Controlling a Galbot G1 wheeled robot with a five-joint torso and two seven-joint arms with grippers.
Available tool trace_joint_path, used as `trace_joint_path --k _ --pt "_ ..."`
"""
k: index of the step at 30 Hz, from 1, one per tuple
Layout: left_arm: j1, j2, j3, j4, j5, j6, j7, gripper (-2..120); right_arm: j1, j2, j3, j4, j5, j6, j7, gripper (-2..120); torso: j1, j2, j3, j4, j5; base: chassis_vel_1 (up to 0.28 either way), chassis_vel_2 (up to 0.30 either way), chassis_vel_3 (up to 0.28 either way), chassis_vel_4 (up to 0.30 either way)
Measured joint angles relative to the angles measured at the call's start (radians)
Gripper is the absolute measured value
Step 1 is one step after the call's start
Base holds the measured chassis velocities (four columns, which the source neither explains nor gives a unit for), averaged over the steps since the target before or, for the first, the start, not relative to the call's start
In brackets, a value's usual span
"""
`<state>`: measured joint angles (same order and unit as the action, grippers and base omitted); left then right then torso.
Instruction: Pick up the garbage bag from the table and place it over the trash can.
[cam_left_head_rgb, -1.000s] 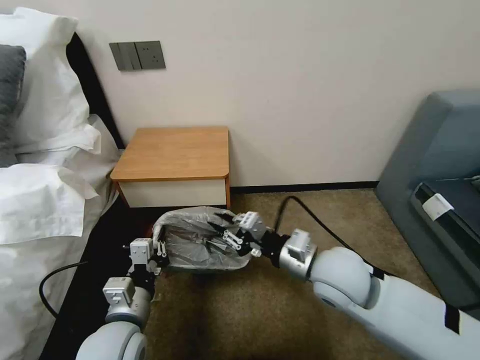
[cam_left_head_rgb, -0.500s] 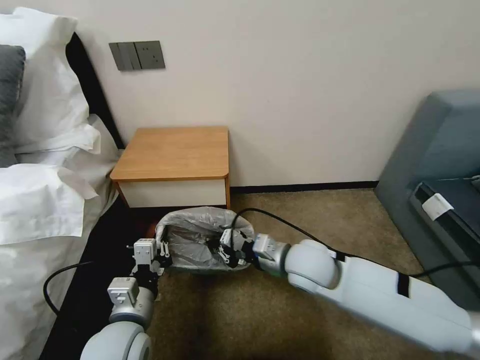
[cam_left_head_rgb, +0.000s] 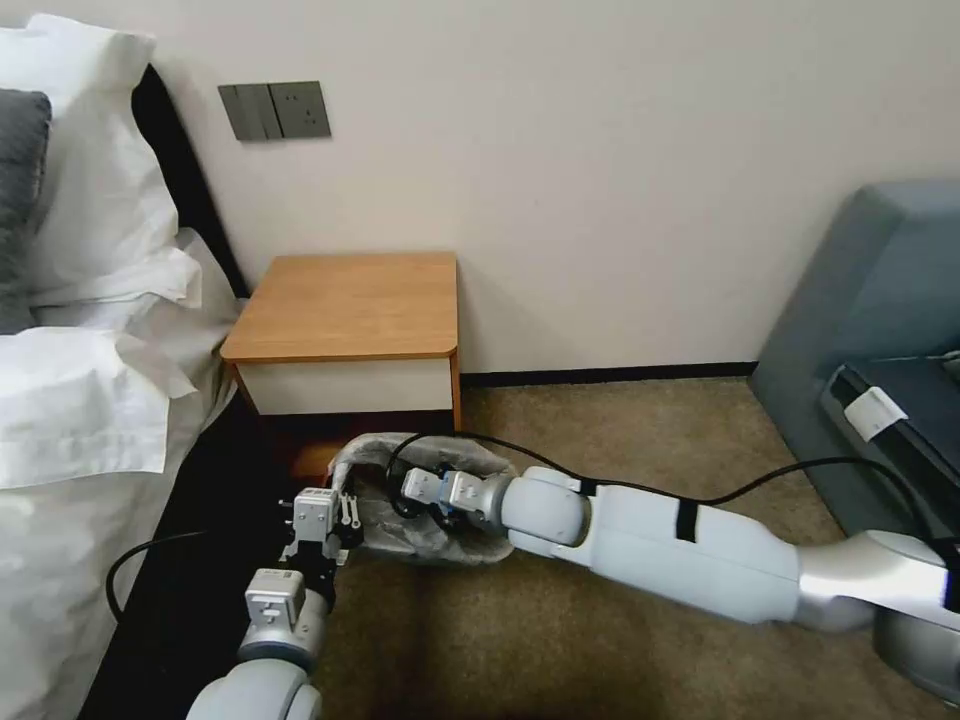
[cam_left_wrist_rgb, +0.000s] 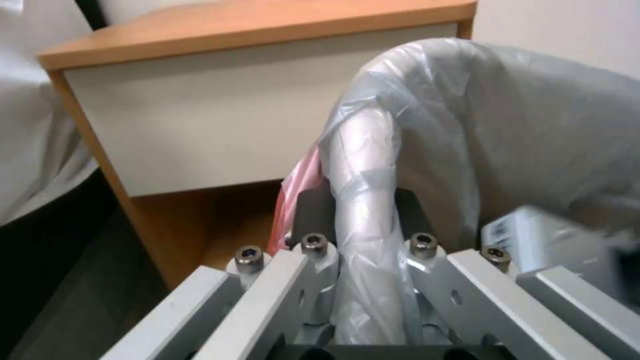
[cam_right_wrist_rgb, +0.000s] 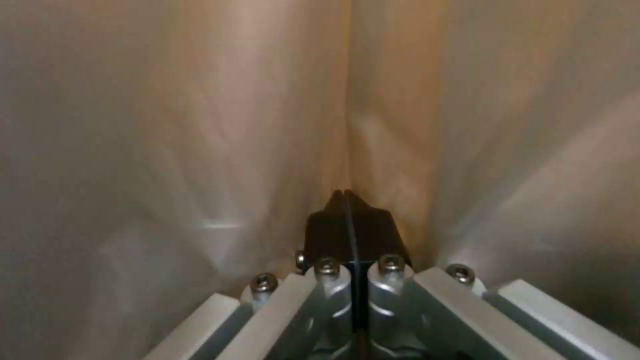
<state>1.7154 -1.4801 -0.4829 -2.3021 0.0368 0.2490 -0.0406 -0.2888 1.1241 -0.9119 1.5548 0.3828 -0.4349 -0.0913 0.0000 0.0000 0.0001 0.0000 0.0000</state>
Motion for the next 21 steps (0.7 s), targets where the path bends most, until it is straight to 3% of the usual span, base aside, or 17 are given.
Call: trace_joint_path --k 9,21 --pt "-0.003 -0.004 -0.006 0.013 -0.001 -0.004 -0.004 7 -0.011 -0.012 0.02 0.018 -0.005 0.012 0.001 0 0.0 0.0 0.0 0.0 0.0 0.0 0.0 0.0 0.0" --pt "-0.034 -0.008 -0.042 0.072 -0.067 0.007 -0.018 7 -0.097 -0.13 0.154 0.23 0.027 0.037 0.002 0 0.0 0.0 0.0 0.0001 0.0001 0.0 0.0 0.0 0.0"
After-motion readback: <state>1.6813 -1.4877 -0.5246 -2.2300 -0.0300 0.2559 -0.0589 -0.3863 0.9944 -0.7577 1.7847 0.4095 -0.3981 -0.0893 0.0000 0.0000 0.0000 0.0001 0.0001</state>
